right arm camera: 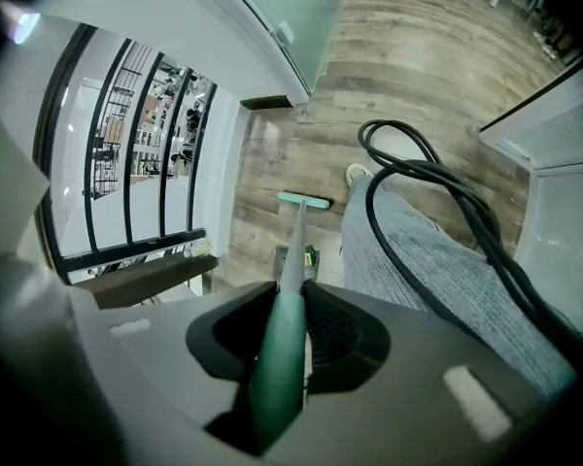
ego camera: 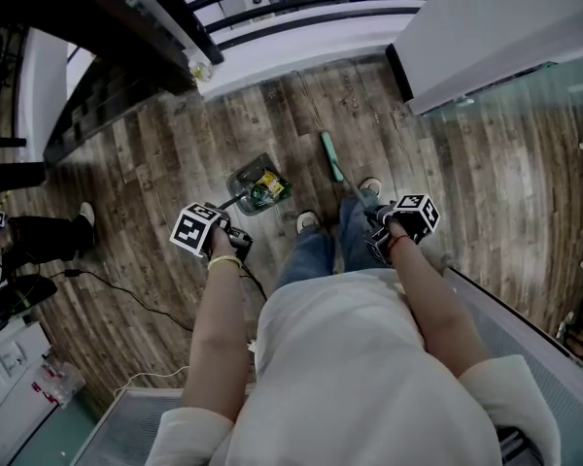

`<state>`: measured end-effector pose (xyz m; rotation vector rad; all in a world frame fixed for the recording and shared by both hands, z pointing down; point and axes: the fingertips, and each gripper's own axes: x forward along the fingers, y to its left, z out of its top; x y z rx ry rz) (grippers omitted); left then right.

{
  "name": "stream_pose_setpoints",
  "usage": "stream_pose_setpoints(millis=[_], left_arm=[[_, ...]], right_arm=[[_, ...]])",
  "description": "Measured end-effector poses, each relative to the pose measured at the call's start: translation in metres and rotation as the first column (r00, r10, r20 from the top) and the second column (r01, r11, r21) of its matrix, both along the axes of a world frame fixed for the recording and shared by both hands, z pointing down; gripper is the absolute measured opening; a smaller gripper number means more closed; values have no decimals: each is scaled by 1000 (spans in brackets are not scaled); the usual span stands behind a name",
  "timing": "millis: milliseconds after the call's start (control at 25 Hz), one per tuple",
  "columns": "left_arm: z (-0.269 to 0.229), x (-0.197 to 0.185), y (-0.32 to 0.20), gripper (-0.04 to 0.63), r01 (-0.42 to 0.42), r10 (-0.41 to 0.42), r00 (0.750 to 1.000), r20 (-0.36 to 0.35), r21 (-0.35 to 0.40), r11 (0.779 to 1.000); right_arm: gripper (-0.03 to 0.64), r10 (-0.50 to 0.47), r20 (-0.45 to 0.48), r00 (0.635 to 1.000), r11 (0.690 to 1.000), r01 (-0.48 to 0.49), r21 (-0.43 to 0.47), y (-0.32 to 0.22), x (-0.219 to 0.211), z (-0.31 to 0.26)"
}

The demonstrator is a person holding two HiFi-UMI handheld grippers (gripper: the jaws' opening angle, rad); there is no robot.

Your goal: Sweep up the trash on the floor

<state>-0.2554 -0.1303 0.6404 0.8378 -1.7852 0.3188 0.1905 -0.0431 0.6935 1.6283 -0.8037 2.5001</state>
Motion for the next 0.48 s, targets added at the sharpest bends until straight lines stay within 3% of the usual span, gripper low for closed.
stream_pose_setpoints(millis=[480], left_arm=[[1,1,1,146,0,0,1000,-2,1,1000]], right_arm=[[95,-1,1,1000,1000,1,-1,0,-1,2]])
